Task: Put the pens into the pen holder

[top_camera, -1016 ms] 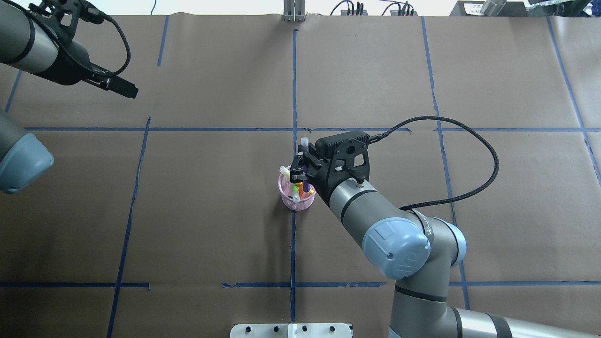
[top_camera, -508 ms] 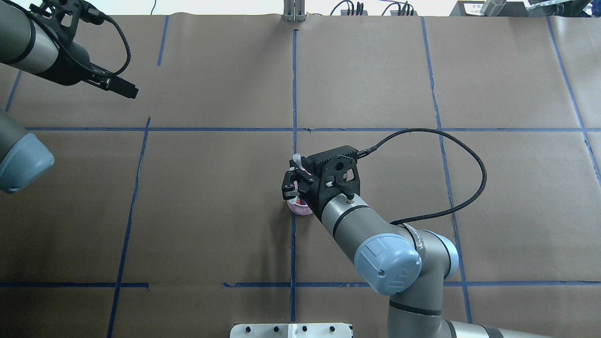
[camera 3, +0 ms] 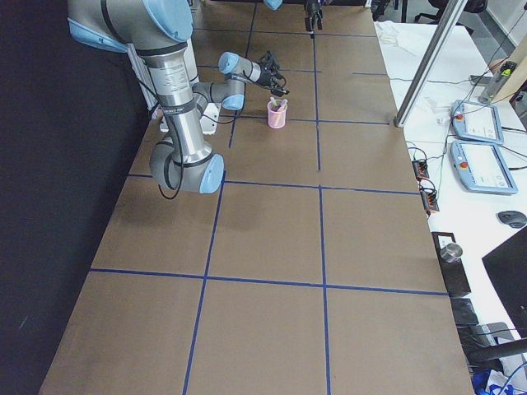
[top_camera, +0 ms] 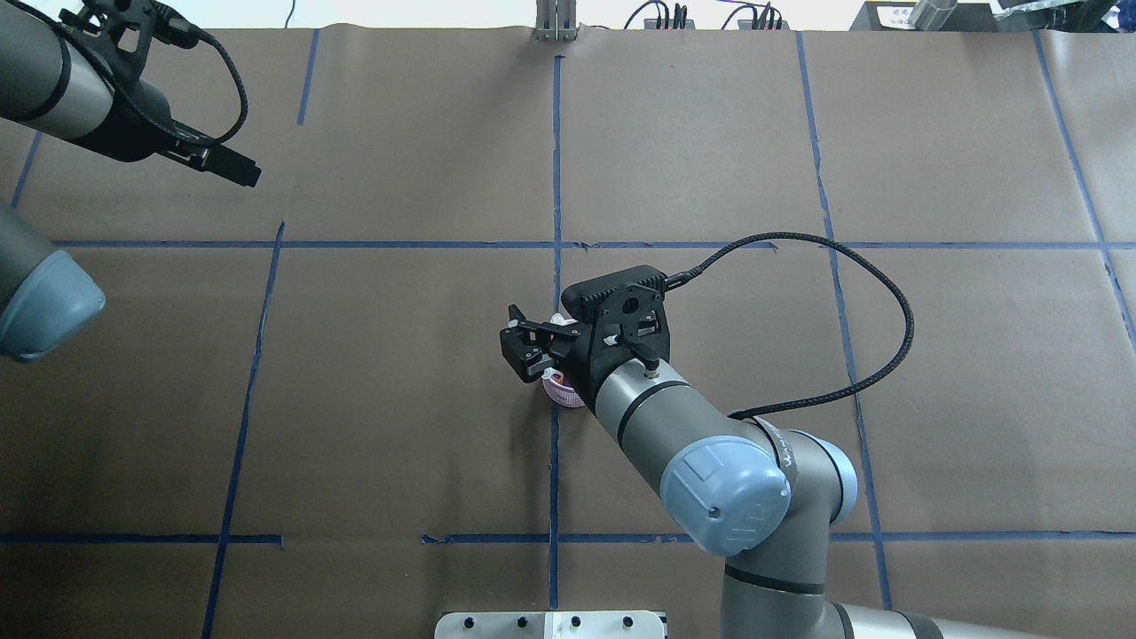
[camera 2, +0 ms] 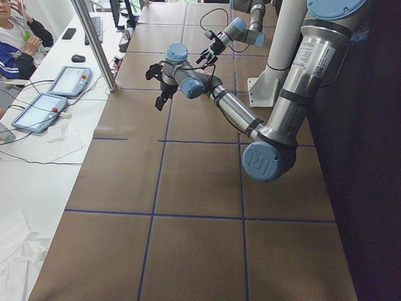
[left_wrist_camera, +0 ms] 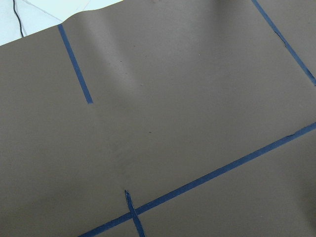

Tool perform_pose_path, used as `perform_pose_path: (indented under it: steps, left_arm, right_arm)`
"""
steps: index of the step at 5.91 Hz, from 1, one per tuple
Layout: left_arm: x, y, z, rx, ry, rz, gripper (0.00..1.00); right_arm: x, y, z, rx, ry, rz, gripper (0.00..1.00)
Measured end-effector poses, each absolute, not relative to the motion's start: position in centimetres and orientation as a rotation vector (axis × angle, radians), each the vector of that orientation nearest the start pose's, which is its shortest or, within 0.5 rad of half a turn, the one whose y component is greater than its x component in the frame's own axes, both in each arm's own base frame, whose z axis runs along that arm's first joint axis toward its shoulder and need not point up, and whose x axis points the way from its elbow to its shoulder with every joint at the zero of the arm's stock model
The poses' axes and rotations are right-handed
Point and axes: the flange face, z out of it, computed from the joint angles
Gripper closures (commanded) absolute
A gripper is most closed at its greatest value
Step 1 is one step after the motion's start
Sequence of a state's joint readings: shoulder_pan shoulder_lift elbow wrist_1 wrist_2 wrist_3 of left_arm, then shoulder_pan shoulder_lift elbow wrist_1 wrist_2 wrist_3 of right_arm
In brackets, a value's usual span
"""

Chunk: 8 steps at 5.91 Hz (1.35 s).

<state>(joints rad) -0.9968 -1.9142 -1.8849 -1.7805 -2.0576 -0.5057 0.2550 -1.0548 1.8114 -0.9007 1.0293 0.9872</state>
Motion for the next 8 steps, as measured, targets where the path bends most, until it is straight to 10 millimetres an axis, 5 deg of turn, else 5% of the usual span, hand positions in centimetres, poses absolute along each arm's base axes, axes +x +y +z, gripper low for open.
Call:
perform_pose_path:
  steps: [2,4,6,8]
  left_arm:
    - [21.5,-55.0,31.2,0.488,0.836,0.287,0.02]
    - [16.0,-56.4,33.9,0.453,0.843,0.293,0.0]
    - [10.4,-57.8,37.9,0.367,0.826,0.227,0.0]
    - [3.3,-60.0,46.1,0.235,0.851,0.087,0.0]
  right_arm:
    - [-49.3,-36.4,16.8,0.893,-1.1,0.076,0.0]
    - [-43.5,-42.5,17.9,0.72,-1.07,0.012,0.0]
    - [-32.6,-50.3,24.5,0.46,-1.006,0.03,0.0]
    - [-21.1,-55.6,35.5,0.344,-0.9,-0.001,0.0]
